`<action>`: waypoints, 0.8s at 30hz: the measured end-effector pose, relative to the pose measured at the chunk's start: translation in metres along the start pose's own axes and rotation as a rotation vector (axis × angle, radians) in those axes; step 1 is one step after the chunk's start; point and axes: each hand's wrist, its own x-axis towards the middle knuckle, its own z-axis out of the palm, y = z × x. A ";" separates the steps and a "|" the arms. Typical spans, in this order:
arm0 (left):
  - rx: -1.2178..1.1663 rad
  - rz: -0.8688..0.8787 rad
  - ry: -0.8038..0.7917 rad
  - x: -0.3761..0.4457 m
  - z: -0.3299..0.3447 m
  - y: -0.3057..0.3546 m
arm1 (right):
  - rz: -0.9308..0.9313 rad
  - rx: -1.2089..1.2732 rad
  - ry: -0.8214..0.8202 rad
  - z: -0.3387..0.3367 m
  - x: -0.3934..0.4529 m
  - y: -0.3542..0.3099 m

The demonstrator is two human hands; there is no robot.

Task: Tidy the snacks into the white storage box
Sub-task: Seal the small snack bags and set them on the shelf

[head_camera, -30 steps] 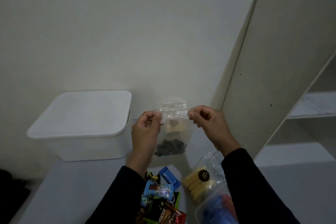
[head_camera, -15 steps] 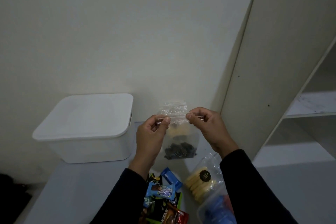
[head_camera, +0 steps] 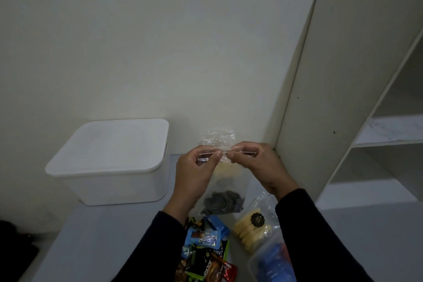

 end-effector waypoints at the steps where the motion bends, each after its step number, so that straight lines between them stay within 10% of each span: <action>1: 0.006 0.002 -0.001 -0.001 0.000 0.001 | -0.006 -0.006 0.004 0.000 0.000 0.000; 24: 0.003 0.000 0.113 0.009 -0.016 0.000 | -0.045 -0.207 -0.003 0.016 -0.026 -0.001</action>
